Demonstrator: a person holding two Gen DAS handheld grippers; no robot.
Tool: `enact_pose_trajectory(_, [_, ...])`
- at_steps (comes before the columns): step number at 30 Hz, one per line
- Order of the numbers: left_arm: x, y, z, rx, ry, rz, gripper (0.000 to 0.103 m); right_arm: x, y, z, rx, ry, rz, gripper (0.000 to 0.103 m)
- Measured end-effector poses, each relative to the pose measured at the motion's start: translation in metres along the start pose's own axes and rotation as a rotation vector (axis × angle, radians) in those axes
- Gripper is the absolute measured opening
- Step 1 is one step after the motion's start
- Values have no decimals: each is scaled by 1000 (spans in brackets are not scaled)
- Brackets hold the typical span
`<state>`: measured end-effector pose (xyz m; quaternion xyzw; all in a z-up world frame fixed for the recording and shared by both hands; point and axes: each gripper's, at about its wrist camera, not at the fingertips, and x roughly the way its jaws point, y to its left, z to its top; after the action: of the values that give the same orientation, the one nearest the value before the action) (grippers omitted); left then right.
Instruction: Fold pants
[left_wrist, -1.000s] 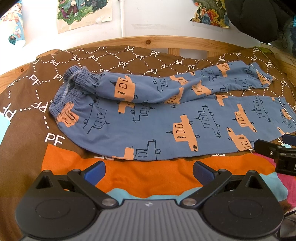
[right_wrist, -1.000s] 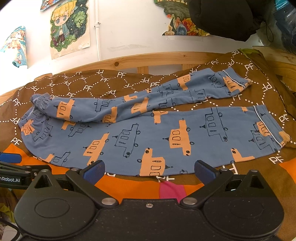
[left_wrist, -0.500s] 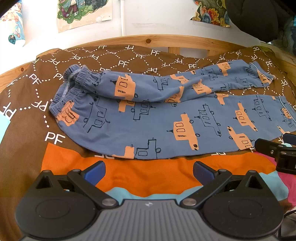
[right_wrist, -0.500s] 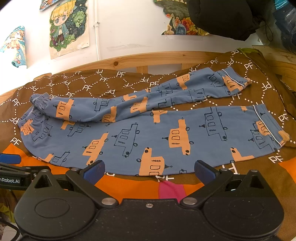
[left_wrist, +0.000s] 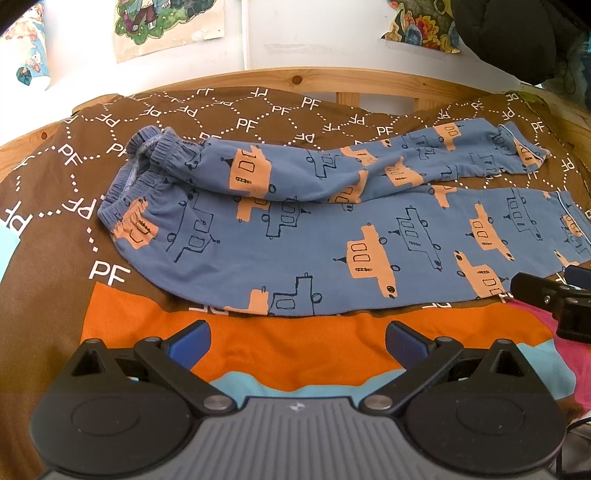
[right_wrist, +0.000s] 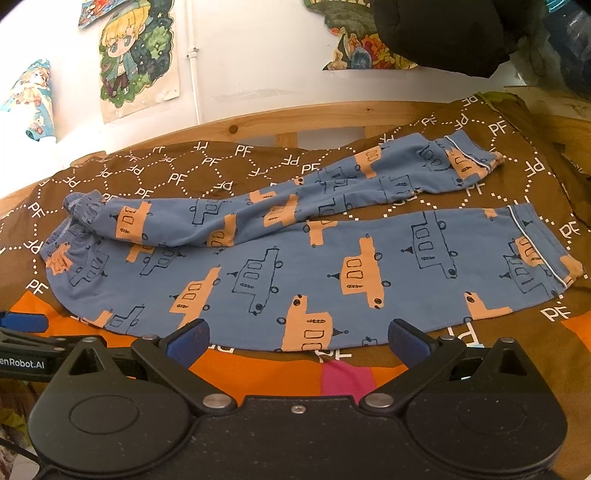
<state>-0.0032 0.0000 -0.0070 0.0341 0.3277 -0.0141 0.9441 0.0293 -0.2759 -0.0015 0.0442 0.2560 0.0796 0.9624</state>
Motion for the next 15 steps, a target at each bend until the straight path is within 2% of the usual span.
enact_pose_trajectory(7, [-1, 1, 4, 1, -19, -5, 103, 1, -4, 1, 27, 0, -4, 102])
enact_pose_trajectory(15, [3, 3, 13, 32, -33, -3, 103, -3, -12, 3, 54, -50, -13, 103])
